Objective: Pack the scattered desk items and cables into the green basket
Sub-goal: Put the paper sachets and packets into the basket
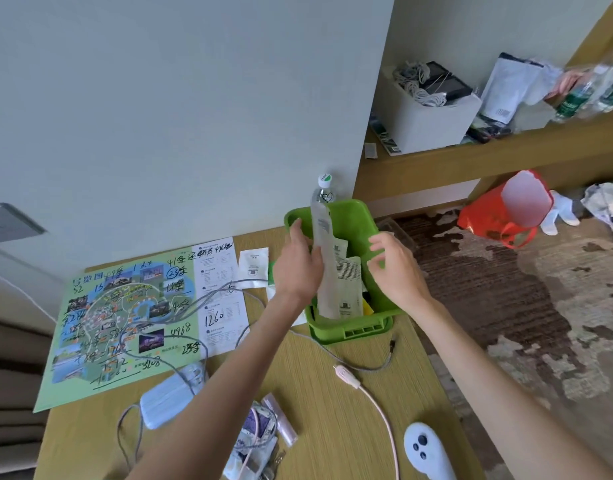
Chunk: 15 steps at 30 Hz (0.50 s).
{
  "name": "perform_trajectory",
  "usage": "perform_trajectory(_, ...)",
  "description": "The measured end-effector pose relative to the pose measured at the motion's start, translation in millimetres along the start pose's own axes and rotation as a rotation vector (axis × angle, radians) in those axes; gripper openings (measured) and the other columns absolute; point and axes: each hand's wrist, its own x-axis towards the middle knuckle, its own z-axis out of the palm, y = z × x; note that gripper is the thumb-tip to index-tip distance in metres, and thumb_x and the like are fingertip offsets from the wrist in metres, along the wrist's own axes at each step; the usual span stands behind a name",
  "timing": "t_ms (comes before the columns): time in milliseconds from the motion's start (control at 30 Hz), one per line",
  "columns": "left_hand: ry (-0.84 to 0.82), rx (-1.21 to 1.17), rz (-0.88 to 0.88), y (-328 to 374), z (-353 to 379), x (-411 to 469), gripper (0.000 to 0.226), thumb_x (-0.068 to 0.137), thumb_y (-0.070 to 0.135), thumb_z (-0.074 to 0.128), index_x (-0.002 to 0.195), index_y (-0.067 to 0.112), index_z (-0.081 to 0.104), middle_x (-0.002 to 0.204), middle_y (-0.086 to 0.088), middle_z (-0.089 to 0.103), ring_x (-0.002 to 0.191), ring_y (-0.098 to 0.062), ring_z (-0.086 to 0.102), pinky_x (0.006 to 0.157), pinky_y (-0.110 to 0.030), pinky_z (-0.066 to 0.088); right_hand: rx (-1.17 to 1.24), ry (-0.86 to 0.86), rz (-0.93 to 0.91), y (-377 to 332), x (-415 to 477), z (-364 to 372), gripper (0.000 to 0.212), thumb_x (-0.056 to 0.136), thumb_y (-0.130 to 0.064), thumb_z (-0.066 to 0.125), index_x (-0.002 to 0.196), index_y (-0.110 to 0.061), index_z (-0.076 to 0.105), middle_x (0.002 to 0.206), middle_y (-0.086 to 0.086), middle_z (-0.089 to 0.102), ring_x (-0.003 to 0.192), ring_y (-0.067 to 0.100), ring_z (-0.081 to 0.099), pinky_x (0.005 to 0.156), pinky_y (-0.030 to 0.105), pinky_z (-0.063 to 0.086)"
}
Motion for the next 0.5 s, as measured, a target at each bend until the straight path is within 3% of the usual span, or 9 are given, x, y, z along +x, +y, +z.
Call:
perform_trajectory(100, 0.135, 0.034, -0.002, -11.0, -6.2, 6.9, 0.041, 0.093, 0.017, 0.046, 0.133, 0.014, 0.04, 0.115, 0.0, 0.06, 0.095, -0.026, 0.06, 0.064, -0.032, 0.037, 0.006, 0.053, -0.06, -8.0, -0.8, -6.2, 0.033, 0.09, -0.003, 0.059, 0.122, -0.01, 0.055, 0.12, 0.002, 0.062, 0.09, 0.01, 0.061, 0.074, 0.025, 0.05)
perform_trajectory(267, 0.182, 0.071, -0.074, -58.7, -32.1, 18.4, 0.024, 0.093, 0.015, 0.046, 0.117, 0.013, 0.052, 0.11, -0.002, 0.064, 0.09, -0.025, 0.061, 0.066, -0.033, 0.042, 0.057, 0.086, -0.215, -54.4, -9.4, 1.6, 0.028, 0.091, -0.004, 0.059, 0.118, -0.011, 0.056, 0.114, -0.001, 0.059, 0.091, 0.011, 0.062, 0.07, 0.033, 0.057)
perform_trajectory(400, 0.037, 0.161, -0.039, -114.9, -42.7, 19.2, 0.026, 0.093, 0.012, 0.05, 0.118, 0.013, 0.056, 0.116, -0.005, 0.061, 0.102, -0.024, 0.06, 0.078, -0.04, 0.052, 0.102, -0.004, -0.317, -104.4, -24.6, 37.1, 0.025, 0.092, -0.005, 0.056, 0.116, -0.01, 0.055, 0.116, 0.0, 0.056, 0.099, 0.015, 0.06, 0.076, 0.033, 0.053)
perform_trajectory(500, -0.17, 0.316, 0.025, -159.3, -45.3, 16.5, 0.037, 0.094, 0.015, 0.052, 0.131, 0.014, 0.051, 0.132, -0.008, 0.053, 0.12, -0.027, 0.049, 0.094, -0.045, 0.046, 0.046, -0.114, -0.359, -130.3, -30.7, 75.9, 0.025, 0.092, -0.005, 0.054, 0.117, -0.01, 0.052, 0.115, 0.002, 0.053, 0.095, 0.02, 0.059, 0.071, 0.034, 0.049)
